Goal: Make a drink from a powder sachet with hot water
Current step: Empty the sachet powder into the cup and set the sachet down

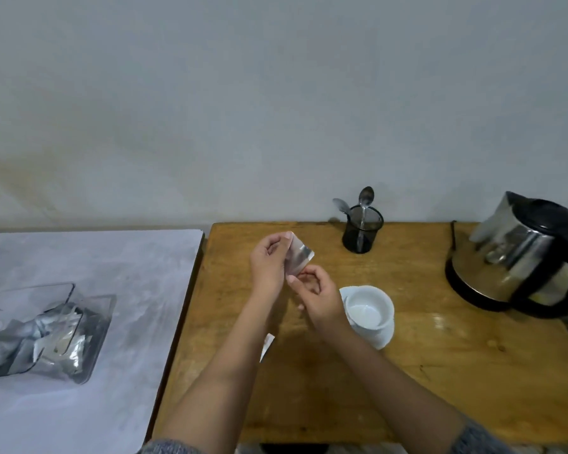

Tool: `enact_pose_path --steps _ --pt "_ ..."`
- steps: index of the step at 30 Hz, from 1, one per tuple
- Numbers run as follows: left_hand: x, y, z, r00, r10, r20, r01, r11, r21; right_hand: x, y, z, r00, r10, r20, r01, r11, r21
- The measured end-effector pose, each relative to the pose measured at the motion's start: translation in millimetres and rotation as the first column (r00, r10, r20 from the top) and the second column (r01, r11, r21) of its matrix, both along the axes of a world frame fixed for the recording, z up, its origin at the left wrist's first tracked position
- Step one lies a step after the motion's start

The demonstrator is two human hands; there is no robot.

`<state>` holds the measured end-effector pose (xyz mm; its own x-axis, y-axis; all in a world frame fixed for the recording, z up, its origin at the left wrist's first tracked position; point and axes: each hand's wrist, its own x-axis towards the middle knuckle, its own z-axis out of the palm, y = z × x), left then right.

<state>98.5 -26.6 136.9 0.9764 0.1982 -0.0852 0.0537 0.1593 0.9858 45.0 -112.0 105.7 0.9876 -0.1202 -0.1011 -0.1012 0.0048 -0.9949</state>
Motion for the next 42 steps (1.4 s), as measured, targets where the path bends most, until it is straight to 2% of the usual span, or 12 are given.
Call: enact_pose_path --steps 5,8,10,15,20,22,26,29,31,34,38,42 --pt "-8.0 -43.0 13.8 0.996 -0.091 0.002 0.091 0.996 0.014 -12.5 -38.4 11.4 0.989 -0.140 0.052 0.138 0.990 0.042" --pt "-13.3 -60.6 17.1 0.988 -0.151 0.033 0.150 0.987 0.051 -18.0 -61.6 17.3 0.978 -0.208 0.001 0.204 0.962 0.178" --pt "-17.0 -69.7 18.7 0.976 -0.213 0.044 0.210 0.975 0.070 -20.2 -75.2 21.1 0.964 -0.259 -0.063 0.265 0.916 0.300" --pt "-25.8 -89.5 18.6 0.933 -0.350 0.080 0.331 0.925 0.187 -25.2 -98.6 25.0 0.898 -0.390 -0.204 0.439 0.759 0.481" --pt "-30.5 -108.1 10.4 0.954 -0.275 0.123 0.232 0.930 0.286 -23.2 -117.5 19.6 0.868 -0.386 -0.312 0.495 0.631 0.597" --pt "-31.3 -112.4 7.0 0.959 -0.259 0.119 0.215 0.932 0.292 -22.6 -124.6 16.8 0.884 -0.339 -0.323 0.468 0.622 0.628" --pt "-27.1 -113.8 -1.3 0.944 -0.326 0.040 0.296 0.897 0.328 -19.1 -139.8 10.3 0.903 -0.256 -0.345 0.406 0.771 0.491" --pt "-16.4 -111.2 -5.2 0.904 -0.415 -0.102 0.425 0.846 0.322 -17.2 -155.7 4.5 0.913 -0.149 -0.379 0.296 0.882 0.367" --pt "-8.0 -112.2 -7.8 0.846 -0.488 -0.214 0.532 0.766 0.361 -14.9 -166.1 0.4 0.904 -0.123 -0.409 0.248 0.931 0.267" --pt "1.4 -118.4 -13.6 0.773 -0.557 -0.303 0.630 0.618 0.470 -10.1 -178.4 -2.0 0.895 -0.108 -0.433 0.132 0.991 0.025" --pt "5.2 -129.1 -26.2 0.743 -0.572 -0.347 0.629 0.422 0.653 -1.8 -189.5 -7.0 0.925 -0.080 -0.372 -0.026 0.962 -0.271" --pt "-0.7 -129.2 -37.5 0.791 -0.499 -0.355 0.575 0.406 0.711 0.8 -186.6 -13.7 0.950 -0.022 -0.310 -0.122 0.890 -0.438"
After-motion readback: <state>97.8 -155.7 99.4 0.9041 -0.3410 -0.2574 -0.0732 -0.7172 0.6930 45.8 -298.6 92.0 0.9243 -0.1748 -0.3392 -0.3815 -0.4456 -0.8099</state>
